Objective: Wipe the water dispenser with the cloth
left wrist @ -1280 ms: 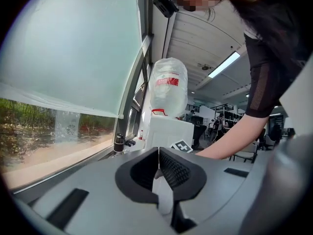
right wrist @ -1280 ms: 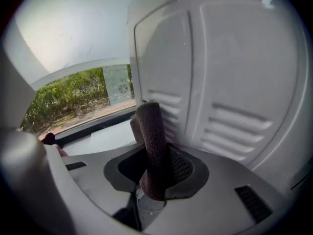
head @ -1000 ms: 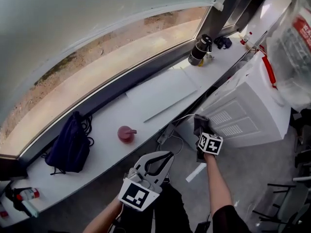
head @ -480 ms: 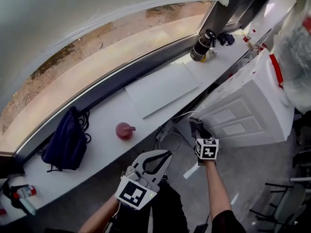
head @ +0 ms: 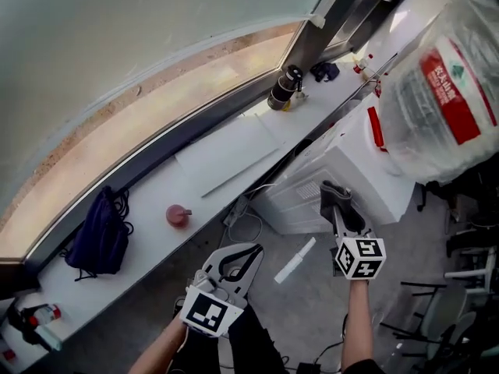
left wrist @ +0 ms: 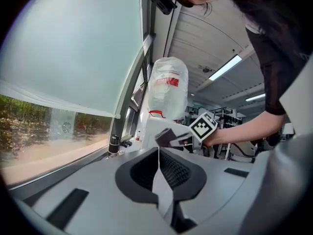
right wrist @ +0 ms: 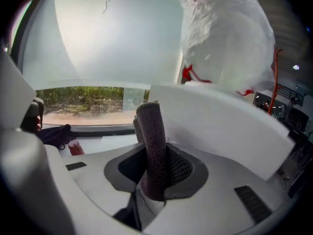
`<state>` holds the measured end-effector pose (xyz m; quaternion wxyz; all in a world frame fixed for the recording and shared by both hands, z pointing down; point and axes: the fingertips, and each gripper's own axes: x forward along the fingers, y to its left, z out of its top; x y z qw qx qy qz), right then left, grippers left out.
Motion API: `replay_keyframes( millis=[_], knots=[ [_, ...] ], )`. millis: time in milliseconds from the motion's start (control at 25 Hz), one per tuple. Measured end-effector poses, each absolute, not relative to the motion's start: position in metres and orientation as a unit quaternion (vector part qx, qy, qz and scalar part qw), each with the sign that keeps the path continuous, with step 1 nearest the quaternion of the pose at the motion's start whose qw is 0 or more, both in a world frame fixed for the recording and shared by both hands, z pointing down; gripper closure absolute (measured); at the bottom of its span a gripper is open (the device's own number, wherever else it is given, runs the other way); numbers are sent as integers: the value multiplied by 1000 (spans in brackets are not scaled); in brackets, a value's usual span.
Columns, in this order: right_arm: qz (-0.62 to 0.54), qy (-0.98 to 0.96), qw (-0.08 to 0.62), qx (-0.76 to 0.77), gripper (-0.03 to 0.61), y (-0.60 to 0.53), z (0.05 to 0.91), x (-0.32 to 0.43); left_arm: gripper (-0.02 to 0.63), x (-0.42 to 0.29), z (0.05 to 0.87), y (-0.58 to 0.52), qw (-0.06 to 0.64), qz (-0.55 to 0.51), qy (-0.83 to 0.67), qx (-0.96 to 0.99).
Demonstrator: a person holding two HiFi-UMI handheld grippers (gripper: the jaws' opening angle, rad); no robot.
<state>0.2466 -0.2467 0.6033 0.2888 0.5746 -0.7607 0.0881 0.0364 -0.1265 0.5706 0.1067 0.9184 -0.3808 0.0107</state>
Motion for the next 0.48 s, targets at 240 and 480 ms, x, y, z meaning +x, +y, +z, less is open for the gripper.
replay_keyframes(
  millis=[240,480],
  knots=[
    [66,-756,246,603,471,-227,517,280,592,58,548,-129,95,21,-362,927],
    [89,-734,249,626,469,-229,550,299,592,64,551,-126,101,26,-359,928]
  ],
)
